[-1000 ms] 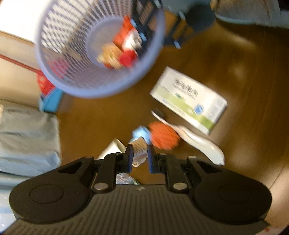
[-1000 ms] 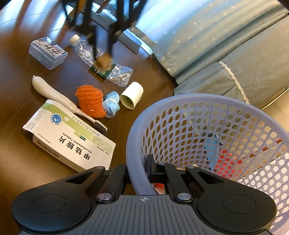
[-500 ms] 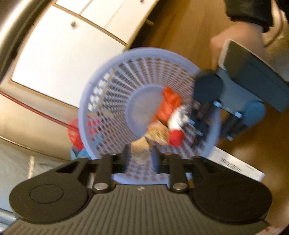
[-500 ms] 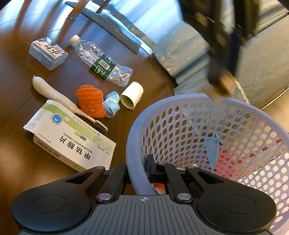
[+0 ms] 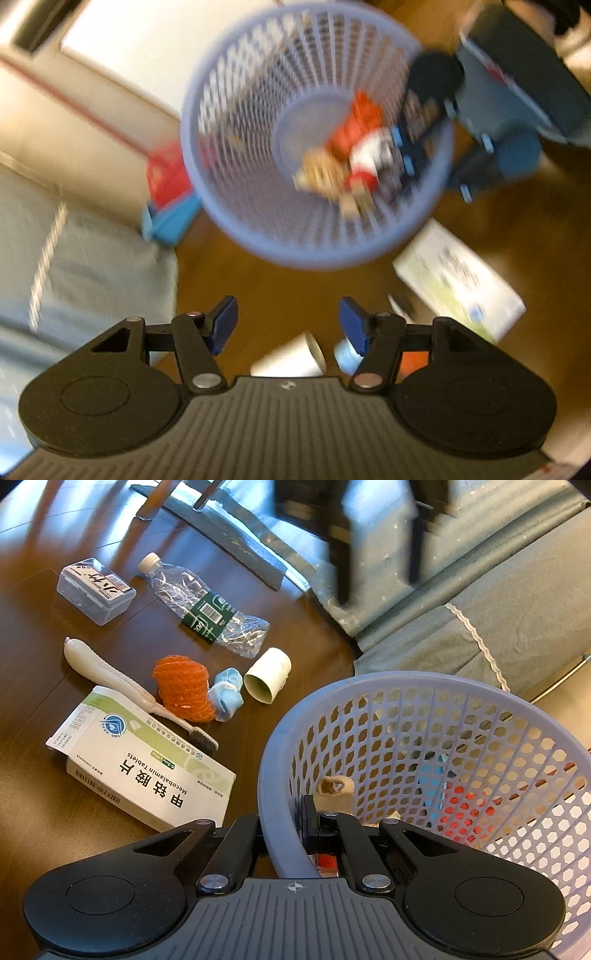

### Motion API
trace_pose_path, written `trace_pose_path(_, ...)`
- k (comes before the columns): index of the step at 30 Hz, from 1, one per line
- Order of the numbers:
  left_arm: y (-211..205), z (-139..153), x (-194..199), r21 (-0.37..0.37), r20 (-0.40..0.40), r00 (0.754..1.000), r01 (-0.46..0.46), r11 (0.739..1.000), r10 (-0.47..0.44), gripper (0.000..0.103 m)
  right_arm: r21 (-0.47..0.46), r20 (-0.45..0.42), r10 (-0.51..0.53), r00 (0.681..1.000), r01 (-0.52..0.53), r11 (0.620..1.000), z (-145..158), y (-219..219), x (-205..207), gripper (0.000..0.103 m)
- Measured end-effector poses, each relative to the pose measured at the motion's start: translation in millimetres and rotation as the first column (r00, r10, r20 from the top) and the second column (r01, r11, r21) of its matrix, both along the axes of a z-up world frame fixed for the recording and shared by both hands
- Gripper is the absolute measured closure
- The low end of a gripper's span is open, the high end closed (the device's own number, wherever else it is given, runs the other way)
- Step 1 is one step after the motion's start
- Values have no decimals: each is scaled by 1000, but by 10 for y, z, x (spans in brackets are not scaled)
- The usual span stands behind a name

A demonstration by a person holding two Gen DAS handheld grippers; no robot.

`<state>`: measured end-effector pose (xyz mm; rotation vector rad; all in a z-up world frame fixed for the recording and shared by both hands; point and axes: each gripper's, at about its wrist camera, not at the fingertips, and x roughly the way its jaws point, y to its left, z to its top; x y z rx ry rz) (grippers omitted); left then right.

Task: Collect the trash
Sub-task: 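Grasp the clear toothpick box with the left tool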

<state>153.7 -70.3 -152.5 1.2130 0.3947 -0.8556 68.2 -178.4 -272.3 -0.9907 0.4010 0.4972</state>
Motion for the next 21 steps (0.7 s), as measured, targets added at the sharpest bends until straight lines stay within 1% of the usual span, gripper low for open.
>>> trace_pose_path(2,275,-96,14,27,-48,997,-54,998,56,46,-1,0,0,1000,0,1000,-2,2,-1,102)
trace_pose_path(4,477,-190,-52,53,-85,992,-93,994,97,46,-3,0,1,1000,-1,1000,-4,4,1,102)
trace_pose_path(8,842,-339,-175,94,-131,978,-148,984,160,46,-5,0,3,1000,-3,1000,-9,1,2,102)
trace_pose_path(9,920,-384,-197,98,-148,971,-176,979,190,46,-4,0,1,1000,-1,1000,-8,0,1,102)
trace_pose_path(12,1087,-501,-229,105,-228,935,-255,961,273,46,-7,0,3,1000,-3,1000,-11,1,-2,102)
trace_pose_path(16,1198,-674,-231,133,-308,884,-326,936,352,46,-9,0,3,1000,-3,1000,-11,3,-4,102)
trace_pose_path(20,1249,-800,-193,148,-394,832,-362,920,391,45,-11,-1,4,1000,-4,1000,-12,2,-7,102)
trace_pose_path(21,1257,-823,-180,149,-414,819,-370,917,397,43,-12,-1,4,1000,-4,1000,-14,4,-8,102)
